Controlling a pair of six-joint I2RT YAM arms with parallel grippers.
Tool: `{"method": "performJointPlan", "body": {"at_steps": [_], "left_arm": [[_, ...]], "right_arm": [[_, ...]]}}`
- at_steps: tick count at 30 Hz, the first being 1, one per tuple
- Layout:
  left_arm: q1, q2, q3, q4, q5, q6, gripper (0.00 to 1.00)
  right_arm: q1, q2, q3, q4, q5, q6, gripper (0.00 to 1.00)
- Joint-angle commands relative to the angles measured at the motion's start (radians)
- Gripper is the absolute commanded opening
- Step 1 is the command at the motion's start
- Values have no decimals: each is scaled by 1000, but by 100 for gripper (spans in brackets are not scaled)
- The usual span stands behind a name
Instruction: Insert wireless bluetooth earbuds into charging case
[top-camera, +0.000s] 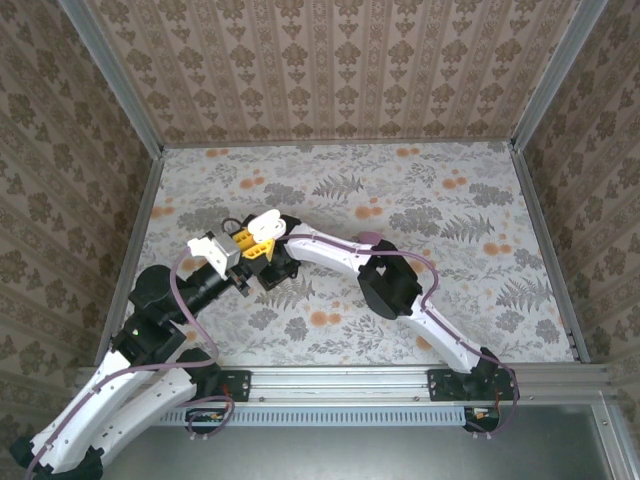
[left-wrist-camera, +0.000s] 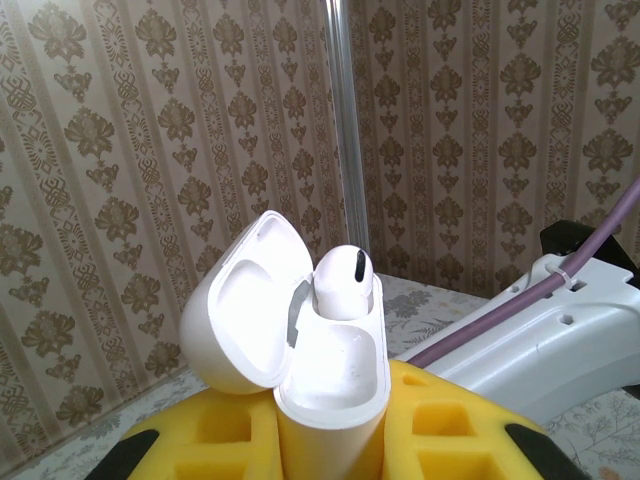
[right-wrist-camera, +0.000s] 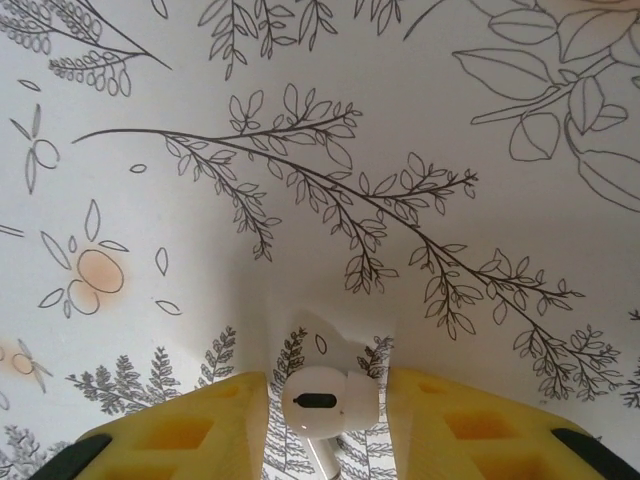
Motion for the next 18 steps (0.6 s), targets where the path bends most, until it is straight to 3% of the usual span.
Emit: {"method": "performJointPlan", "body": {"at_steps": [1,9,18], "left_arm": [[8,-3,28,27,-1,9,17],[8,8,36,21,2,-1,17],[6,83,28,64,29,-34,17]], "right_arm": [[9,30,22,-64,42,-9,36],[-12,-7,-25,-49,53,18,32],[-105,-341,-524,216,43,133,31]]}}
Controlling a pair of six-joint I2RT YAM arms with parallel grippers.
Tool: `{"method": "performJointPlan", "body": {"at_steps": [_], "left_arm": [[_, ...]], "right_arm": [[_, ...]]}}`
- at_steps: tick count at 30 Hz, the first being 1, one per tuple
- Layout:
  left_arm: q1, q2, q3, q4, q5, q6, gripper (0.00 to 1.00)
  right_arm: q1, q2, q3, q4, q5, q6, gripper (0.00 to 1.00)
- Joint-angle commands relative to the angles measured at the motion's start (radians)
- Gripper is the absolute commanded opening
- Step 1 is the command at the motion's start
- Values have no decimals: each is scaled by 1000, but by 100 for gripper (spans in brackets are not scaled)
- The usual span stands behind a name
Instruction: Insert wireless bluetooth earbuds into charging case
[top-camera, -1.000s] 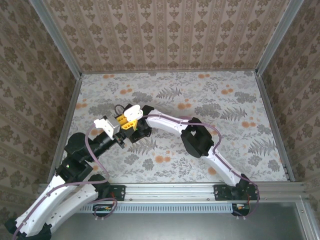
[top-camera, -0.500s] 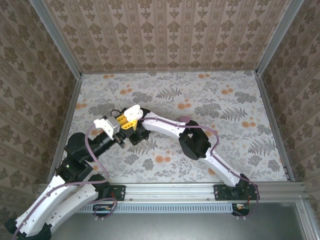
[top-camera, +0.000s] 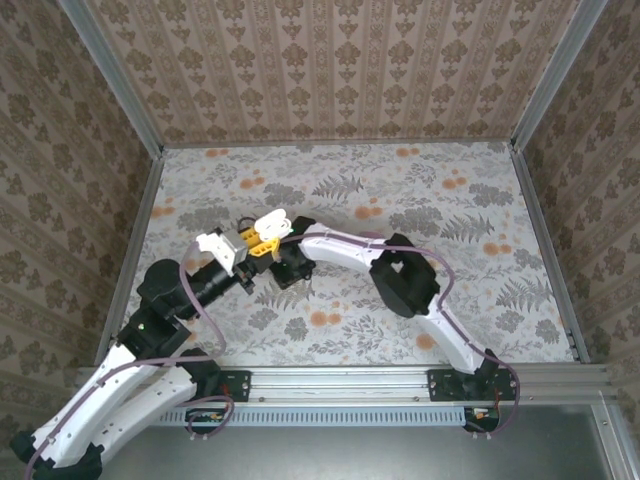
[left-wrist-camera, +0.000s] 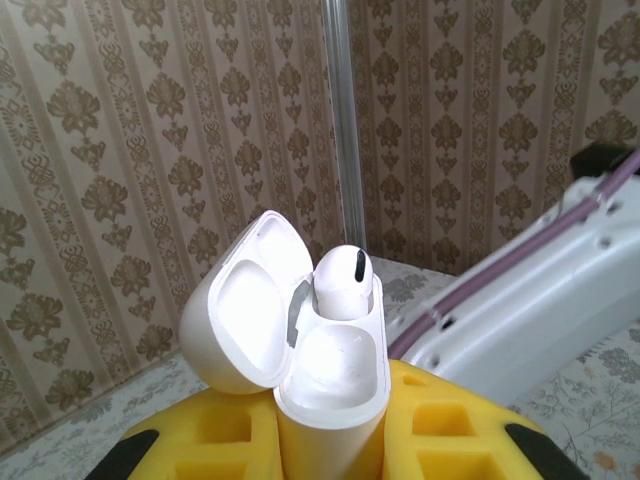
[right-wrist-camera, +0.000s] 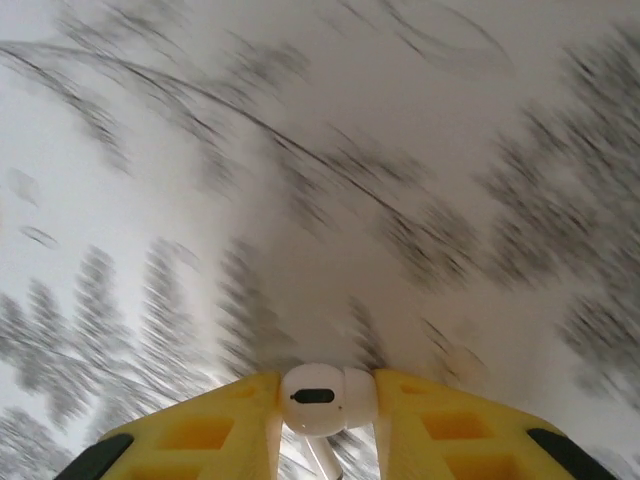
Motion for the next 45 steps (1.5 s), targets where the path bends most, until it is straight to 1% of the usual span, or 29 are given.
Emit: {"method": "performJointPlan", "body": {"at_steps": [1,4,9,13,16,20,24,28,31,37,45], "left_arm": [[7,38,26,69,27,-34,17],[6,86,12,107,38,-48,17],[5,184,-4,191,58,-76,17],[4,285,-9,252,74,-107,17],[2,357,-7,301,92,-132,17],[-3,429,6,328,108,-148,17],[-7,462,14,330,113,-149,17],[-7,473,15,330,108,-150,17],[-7,478,15,331,105,-150,17],[-8,488,14,339,106,-153,17],[-8,483,11,332,97,-147,17]], "right_arm": [[-64,-184,-216,103,19,88,31],[-114,-325,-427,186,19,139,31],[-202,-520,-710,263,39,215,31],[-273,-639,-891,310,49,300,31],[-294,-673,-962,341,53,338,31],[-295,-693,-1002,361,58,361,31],[-297,-691,-1009,359,52,355,32],[-302,-677,-978,321,49,302,38],[-305,-650,-936,247,48,226,40],[-305,-588,-863,174,62,141,40],[-305,-562,-842,136,39,127,39]]}}
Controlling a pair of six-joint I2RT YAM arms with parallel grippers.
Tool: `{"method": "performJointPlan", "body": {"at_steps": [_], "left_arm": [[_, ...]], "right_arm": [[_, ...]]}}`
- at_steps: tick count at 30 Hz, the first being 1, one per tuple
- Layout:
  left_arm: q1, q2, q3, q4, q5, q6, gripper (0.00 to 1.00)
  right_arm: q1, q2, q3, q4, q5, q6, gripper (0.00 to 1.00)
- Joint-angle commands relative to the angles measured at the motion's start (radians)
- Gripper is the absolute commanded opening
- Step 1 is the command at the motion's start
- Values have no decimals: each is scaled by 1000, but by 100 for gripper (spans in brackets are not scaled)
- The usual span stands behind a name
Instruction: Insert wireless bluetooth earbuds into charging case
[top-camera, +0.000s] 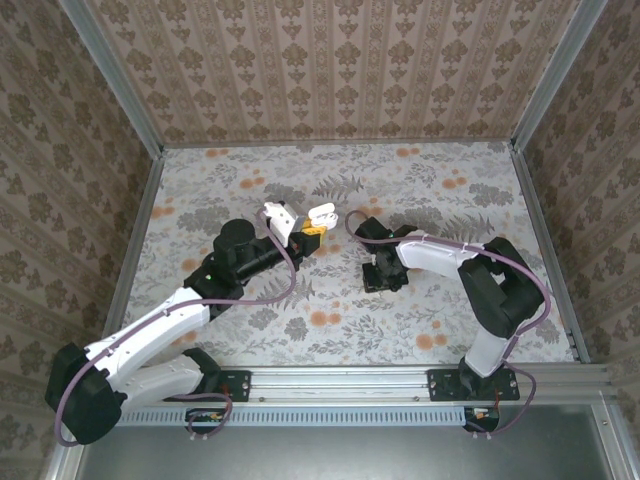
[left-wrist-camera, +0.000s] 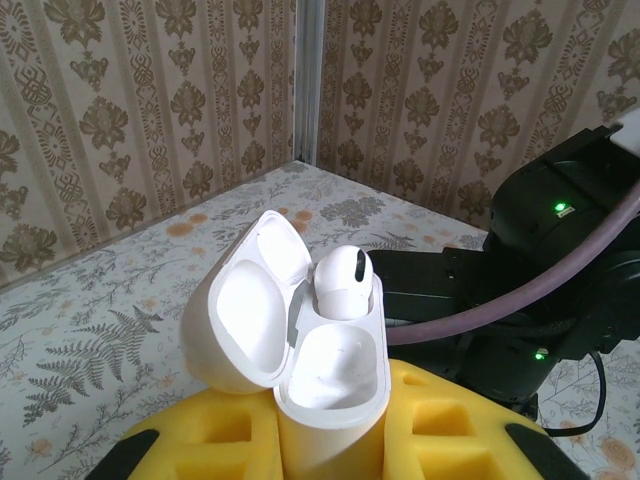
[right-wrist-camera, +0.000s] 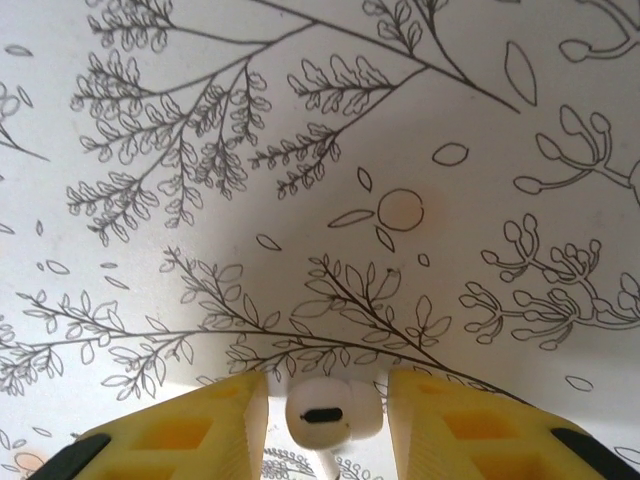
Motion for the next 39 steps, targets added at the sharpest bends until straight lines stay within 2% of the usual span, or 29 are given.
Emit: {"method": "performJointPlan", "body": {"at_steps": [1,6,17,33,39], "left_arm": [[-5,-8,12,36,6,-14,17],[-5,-1,17,37,10,-11,17],[-4,-14,14,31,10,-11,17],[-4,-21,8,23,5,-6,17],[-5,-25,8,21,5,-5,17]], "right_arm": [[-5,14,23,-68,1,-26,39],[-7,18,21,-52,17,-26,37],[-7,38,55,-53,9,-39,38],[-6,43,45,-66,18,-38,32],[-6,26,45,-73,18,-26,36]]}}
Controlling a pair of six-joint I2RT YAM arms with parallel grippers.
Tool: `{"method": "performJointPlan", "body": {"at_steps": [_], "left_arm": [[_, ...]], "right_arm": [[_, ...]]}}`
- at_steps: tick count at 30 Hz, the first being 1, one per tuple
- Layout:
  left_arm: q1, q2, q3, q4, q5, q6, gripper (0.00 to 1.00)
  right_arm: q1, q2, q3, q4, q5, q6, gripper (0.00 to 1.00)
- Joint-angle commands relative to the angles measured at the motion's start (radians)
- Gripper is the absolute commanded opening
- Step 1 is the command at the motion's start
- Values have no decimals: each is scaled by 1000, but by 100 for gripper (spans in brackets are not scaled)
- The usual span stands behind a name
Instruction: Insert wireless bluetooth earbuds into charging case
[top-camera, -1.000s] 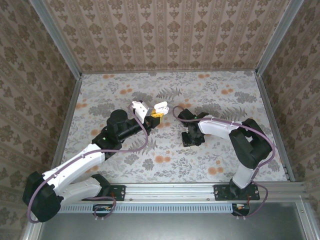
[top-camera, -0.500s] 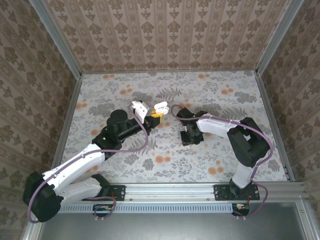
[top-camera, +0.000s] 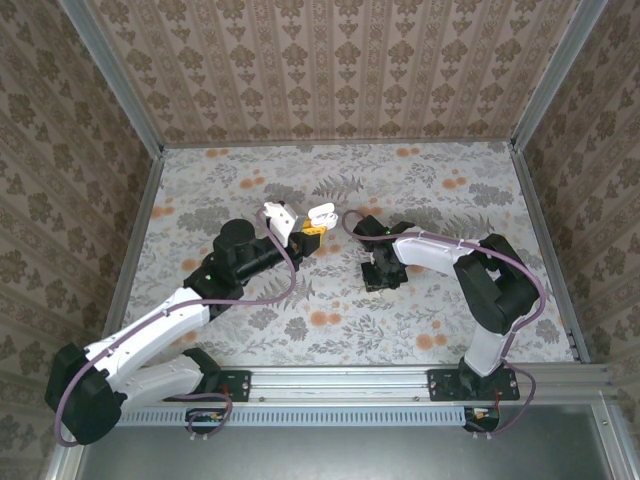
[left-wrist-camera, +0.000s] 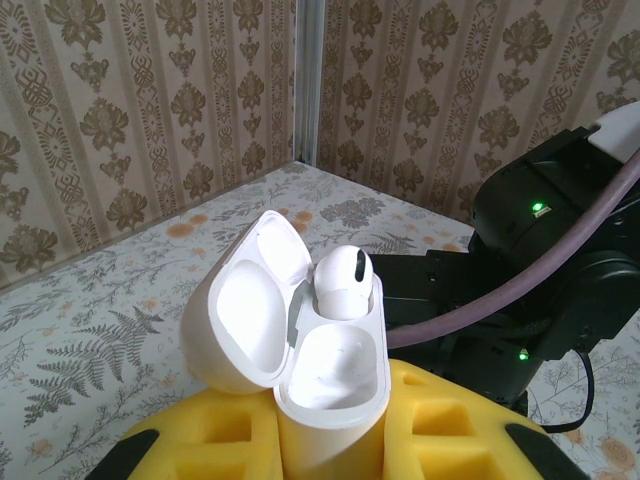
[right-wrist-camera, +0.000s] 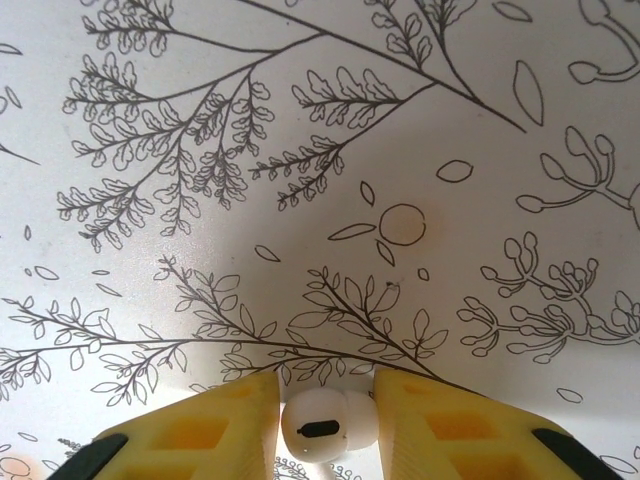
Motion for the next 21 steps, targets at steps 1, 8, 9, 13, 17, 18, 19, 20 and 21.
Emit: {"method": "performJointPlan", "body": {"at_steps": [1,8,9,13,17,18,19,20,21], "left_arm": [[-5,-22,7,21,7,-7,17],[-5,-26,7,22,7,-7,17],[-5,-25,6,21,7,-8,17],[-5,-28,5,20,5,-9,17],[-5,-17,2,20,0,-9,17],[-5,-13,1,21,0,-9,17],[-5,-7,0,25,1,-11,17],[-5,1,0,28,0,-15,17],[-5,9,0,32,1,-19,17]], "right_arm": [[-5,-11,2,-40,9,7,36],[-5,-8,-16,-22,7,12,32],[-4,-4,-16,-24,10,12,32],[-5,-9,-24,-13,14,20,30],[-6,-64,-34,2,37,30,28],[-5,-84,-37,6,44,30,28],[-6,-108,-41,11,50,33,28],[-6,-136,-47,18,58,35,28],[-6,-162,-53,28,63,35,28]]}}
